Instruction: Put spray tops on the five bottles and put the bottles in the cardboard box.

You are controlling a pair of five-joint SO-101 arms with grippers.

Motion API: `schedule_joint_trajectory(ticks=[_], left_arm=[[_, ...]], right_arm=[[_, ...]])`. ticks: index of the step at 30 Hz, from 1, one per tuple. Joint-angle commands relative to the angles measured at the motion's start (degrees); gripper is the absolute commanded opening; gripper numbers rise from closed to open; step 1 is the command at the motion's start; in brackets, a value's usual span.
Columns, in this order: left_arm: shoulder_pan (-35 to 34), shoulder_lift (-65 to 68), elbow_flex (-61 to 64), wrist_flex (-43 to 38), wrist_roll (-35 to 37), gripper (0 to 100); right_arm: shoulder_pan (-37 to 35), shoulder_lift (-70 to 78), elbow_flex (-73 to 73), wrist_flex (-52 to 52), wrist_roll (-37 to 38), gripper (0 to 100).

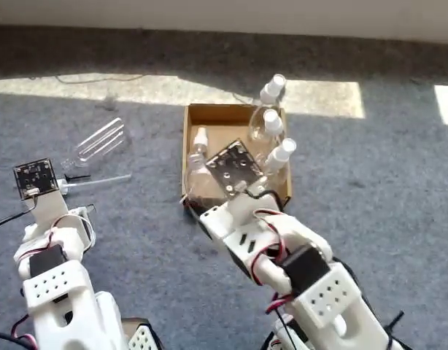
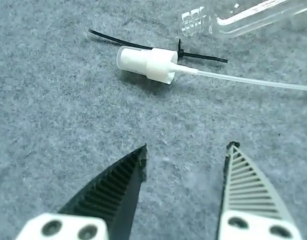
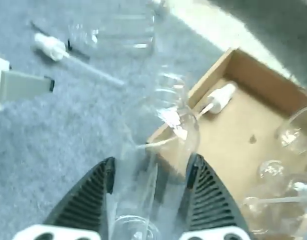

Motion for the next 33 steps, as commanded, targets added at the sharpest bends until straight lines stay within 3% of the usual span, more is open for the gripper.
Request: schedule_joint_trajectory(ticks=[1,6,10,13,15,24,28,33], left_arm=[[1.54,-0.57,-0.13,-1.05,-0.26,24],[1.54,-0.57,-0.22,-0.97,-0.26,24],[5.32,-0.31,-3.56,-0.53,-5.54,23],[9.98,-0.13,-8.57,3.69,-5.89,23],[13.32,-0.04,-13.23,7.56,-5.89,23],[30.81,1.27,-37.23,24.44,-5.80,23],[36.18,12.35,-47.96,27.60,-6.24,23],[42.95,35.03,-64.84,29.89,-6.24,23]], right_arm=[[1.80,-9.54,-0.57,5.05,0.79,0.4],[3.38,-15.87,-0.92,13.93,0.79,0.4],[15.52,-19.47,-4.62,19.03,0.70,0.4],[28.44,-21.67,-7.60,21.05,1.41,0.7],[33.27,-22.37,-8.84,22.37,3.43,2.2],[42.77,-16.13,-21.05,28.97,5.10,3.0],[50.51,-3.47,-19.47,28.62,10.37,3.0],[54.90,5.41,-13.49,18.33,12.57,3.0]])
